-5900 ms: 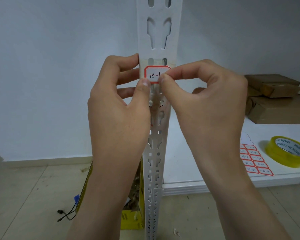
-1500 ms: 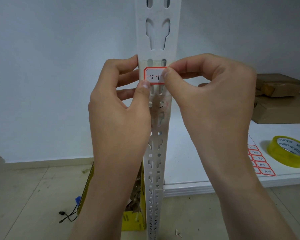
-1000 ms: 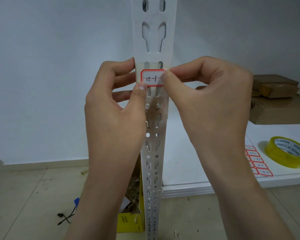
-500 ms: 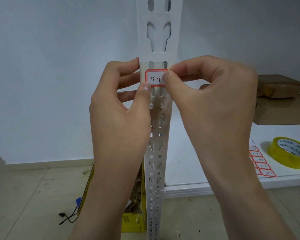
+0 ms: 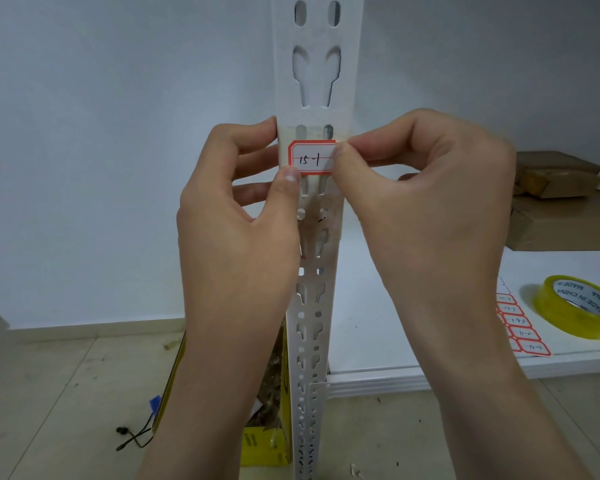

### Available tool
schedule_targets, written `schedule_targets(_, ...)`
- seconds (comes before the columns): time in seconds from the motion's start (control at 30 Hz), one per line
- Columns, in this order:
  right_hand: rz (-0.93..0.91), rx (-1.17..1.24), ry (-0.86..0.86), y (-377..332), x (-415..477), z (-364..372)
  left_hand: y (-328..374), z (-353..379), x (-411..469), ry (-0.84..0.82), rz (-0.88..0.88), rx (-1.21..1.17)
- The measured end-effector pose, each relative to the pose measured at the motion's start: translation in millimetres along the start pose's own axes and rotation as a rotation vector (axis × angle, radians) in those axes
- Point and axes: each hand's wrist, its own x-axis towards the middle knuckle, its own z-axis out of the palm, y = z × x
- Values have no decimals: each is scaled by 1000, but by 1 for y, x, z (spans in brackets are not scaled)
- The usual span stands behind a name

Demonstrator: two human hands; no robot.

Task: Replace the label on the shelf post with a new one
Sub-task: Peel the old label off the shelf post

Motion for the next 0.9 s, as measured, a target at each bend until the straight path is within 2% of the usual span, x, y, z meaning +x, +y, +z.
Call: schedule_targets(0.9, 22, -15, -50, 0, -1, 3, 0, 0, -2, 1, -19, 17)
